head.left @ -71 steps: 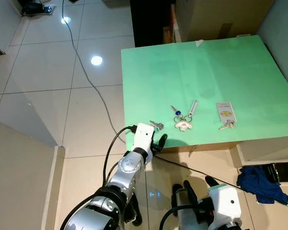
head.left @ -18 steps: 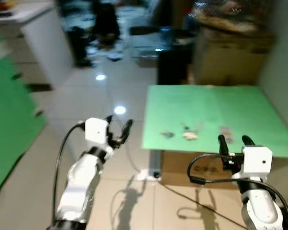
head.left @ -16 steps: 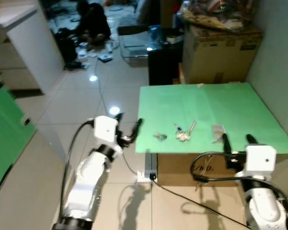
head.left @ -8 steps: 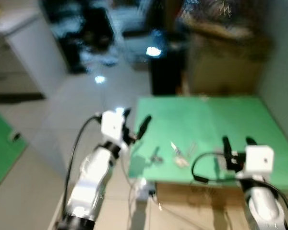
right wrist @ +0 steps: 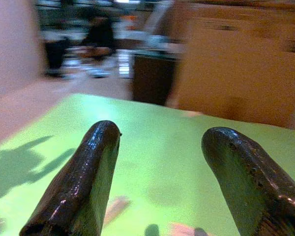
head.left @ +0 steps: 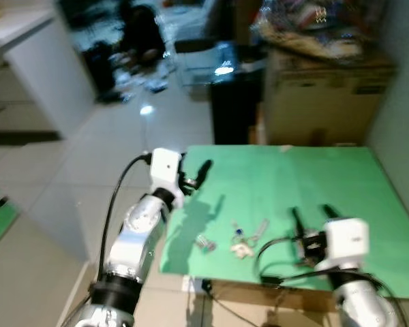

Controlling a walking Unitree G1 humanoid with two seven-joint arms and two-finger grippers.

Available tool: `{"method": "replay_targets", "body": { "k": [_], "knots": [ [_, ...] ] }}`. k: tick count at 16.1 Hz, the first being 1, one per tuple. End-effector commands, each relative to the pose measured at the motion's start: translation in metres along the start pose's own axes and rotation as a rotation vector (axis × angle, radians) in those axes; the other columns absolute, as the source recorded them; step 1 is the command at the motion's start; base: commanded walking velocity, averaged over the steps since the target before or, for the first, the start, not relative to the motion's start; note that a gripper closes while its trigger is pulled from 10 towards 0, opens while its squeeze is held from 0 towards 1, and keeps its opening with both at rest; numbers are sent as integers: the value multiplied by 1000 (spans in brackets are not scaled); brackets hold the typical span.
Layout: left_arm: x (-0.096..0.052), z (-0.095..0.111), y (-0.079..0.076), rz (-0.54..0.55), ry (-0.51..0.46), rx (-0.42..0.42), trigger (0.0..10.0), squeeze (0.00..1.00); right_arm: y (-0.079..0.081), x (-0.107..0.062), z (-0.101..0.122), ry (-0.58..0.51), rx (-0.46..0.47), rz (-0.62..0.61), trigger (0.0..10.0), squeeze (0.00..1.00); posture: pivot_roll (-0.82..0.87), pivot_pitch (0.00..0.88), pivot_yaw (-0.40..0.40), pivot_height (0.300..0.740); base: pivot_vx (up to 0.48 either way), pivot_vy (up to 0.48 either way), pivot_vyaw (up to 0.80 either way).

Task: Hang keys on a hook

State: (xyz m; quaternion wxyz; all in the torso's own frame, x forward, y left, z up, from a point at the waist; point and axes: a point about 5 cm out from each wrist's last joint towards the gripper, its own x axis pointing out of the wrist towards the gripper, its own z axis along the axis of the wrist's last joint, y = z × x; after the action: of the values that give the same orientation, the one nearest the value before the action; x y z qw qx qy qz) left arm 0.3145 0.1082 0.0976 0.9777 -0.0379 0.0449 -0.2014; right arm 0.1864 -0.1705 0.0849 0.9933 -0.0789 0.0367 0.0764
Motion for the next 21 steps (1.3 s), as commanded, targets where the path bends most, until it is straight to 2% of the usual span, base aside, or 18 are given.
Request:
{"method": "replay_targets", "body": {
  "k": [1, 3, 4, 6, 7, 9, 10, 11, 12, 13, 14, 16, 19, 21],
  "knots": [
    [2, -7, 9, 13, 50, 3, 10000, 0, 12, -5, -3, 31, -1, 67, 10000, 0, -237, 93, 136, 732, 0, 0, 0],
    [8, -18, 3, -47, 103, 16, 10000, 0, 21, -9, -6, 53, 13, 110, 10000, 0, -236, 149, 159, 732, 0, 0, 0],
    [9, -24, -1, -79, 133, -3, 10000, 0, 23, -10, -7, 57, 15, 116, 10000, 0, -239, 163, 163, 732, 0, 0, 0],
    [13, -31, -17, -168, 163, -27, 10000, 0, 22, -17, -5, 69, 28, 104, 10000, 0, -251, 189, 172, 732, 0, 0, 0],
    [14, -33, -20, -186, 165, -23, 10000, 0, 23, -21, -5, 78, 32, 104, 10000, 0, -258, 199, 175, 732, 0, 0, 0],
    [20, -38, -25, -202, 181, -25, 10000, 0, 32, -41, -13, 129, 48, 116, 10000, 0, -277, 225, 188, 732, 0, 0, 0],
    [21, -40, -28, -213, 184, -12, 9333, 0, 40, -50, -16, 155, 63, 116, 10000, 0, -286, 232, 198, 732, 0, 0, 0],
    [21, -40, -28, -218, 184, -8, 9333, 0, 41, -51, -16, 158, 66, 116, 10000, 0, -288, 232, 200, 732, 0, 0, 0],
    [21, -40, -27, -223, 181, 1, 10000, 0, 44, -54, -16, 164, 69, 115, 10000, 0, -290, 232, 205, 732, 0, 0, 0],
    [21, -40, -26, -224, 178, 3, 10000, 0, 45, -55, -17, 168, 70, 116, 10000, 0, -291, 229, 206, 732, 0, 0, 0],
    [19, -37, -16, -207, 162, 3, 10000, 0, 49, -61, -19, 186, 80, 124, 10000, 0, -292, 214, 212, 732, 0, 0, 0],
    [13, -38, -9, -205, 158, 5, 10000, 0, 52, -65, -23, 204, 86, 129, 10000, 0, -286, 202, 216, 732, 0, 0, 0],
    [-9, -50, -3, -242, 185, 42, 10000, 0, 57, -68, -30, 238, 109, 140, 10000, 0, -276, 195, 212, 732, 0, 0, 0],
    [-17, -54, 2, -255, 195, 77, 10000, 0, 55, -68, -30, 242, 105, 139, 10000, 0, -272, 190, 205, 732, 0, 0, 0]
  ]
}}
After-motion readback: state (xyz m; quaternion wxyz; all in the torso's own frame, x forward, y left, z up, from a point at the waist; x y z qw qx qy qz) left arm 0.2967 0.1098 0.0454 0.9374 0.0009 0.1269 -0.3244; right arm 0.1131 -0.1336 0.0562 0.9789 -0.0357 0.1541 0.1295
